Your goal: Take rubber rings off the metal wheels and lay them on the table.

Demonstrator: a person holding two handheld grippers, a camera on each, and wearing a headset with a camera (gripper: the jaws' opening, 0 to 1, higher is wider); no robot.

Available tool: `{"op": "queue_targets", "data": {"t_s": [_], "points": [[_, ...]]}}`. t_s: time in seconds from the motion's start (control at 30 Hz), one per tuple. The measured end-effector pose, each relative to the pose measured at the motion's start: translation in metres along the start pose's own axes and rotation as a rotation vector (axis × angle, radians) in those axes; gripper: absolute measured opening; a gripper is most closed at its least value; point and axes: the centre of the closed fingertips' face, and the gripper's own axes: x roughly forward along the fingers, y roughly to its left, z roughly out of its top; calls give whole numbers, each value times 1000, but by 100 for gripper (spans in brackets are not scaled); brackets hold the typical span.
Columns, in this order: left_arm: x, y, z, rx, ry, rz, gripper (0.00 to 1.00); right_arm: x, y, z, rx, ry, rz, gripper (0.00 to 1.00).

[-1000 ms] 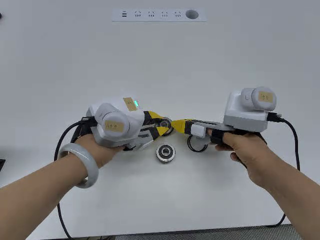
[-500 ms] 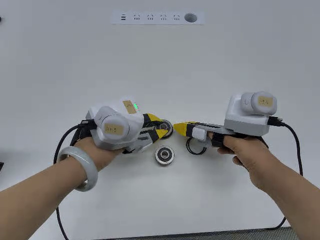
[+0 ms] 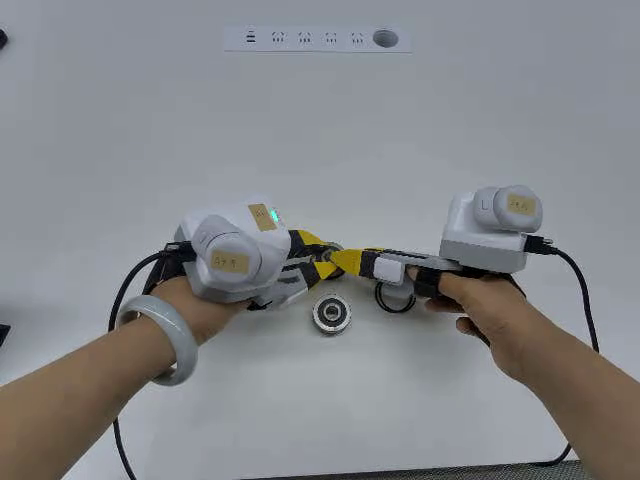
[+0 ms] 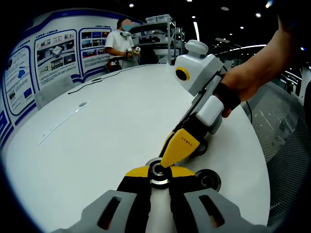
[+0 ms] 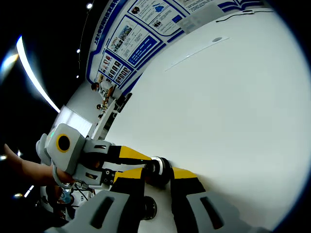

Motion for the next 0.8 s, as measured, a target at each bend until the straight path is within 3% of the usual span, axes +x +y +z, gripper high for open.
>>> {"op": "queue_targets", "data": {"t_s": [0.8], "points": [[0,-1,0,-4,-6,0,13,-7,3,-6,44,9,25,16]]}}
